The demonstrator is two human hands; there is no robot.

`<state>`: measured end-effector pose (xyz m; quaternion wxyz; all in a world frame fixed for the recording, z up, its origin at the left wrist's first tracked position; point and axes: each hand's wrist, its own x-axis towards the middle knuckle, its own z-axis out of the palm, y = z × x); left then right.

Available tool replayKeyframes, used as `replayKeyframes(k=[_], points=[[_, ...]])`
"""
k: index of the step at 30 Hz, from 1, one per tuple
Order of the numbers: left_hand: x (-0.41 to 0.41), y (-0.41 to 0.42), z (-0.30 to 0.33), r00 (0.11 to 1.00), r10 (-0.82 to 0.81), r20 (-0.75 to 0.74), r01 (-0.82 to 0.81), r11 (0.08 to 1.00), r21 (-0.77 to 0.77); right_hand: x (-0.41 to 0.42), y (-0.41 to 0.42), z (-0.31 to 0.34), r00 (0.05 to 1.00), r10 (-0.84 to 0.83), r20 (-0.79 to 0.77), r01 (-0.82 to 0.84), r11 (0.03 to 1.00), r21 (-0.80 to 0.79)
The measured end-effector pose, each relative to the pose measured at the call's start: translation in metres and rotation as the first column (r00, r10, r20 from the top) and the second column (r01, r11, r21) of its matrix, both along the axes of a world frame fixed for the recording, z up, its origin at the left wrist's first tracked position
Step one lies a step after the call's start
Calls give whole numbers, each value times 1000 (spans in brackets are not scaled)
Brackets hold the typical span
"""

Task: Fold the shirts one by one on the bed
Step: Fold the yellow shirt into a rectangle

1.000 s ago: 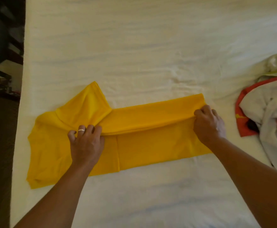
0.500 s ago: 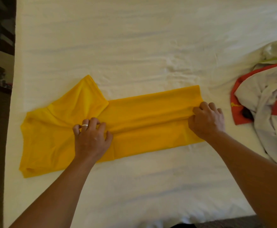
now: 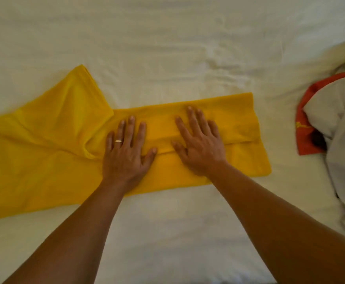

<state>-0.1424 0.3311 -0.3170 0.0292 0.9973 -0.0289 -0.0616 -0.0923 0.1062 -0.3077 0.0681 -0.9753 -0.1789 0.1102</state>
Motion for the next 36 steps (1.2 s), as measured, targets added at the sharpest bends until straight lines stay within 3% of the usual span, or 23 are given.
replayKeyframes(k=[6,13,18,21,27,33,36], points=[[-1,-3,-2,1000,19,3,-19,1000,0,7,-96,1,977,-214,-1,213,972,-100],[5,-3,19,991,48,-125,-60,994,-96,17,-78,32,955,-283,-92,261,945,-199],[-18,34,53,985,70,158,-35,976,-214,25,7,63,965,-262,-2,262,965,-30],[-41,75,62,968,125,218,-75,971,-226,39,79,75,965,-247,-91,256,962,96],[-88,174,57,981,136,142,-122,987,-102,69,225,76,913,-290,-286,355,911,209],[-118,223,32,995,103,-8,-104,993,-55,89,296,53,805,-522,-283,554,831,44],[-121,226,22,994,111,-20,-112,991,-76,94,305,47,771,-548,-324,599,797,77]])
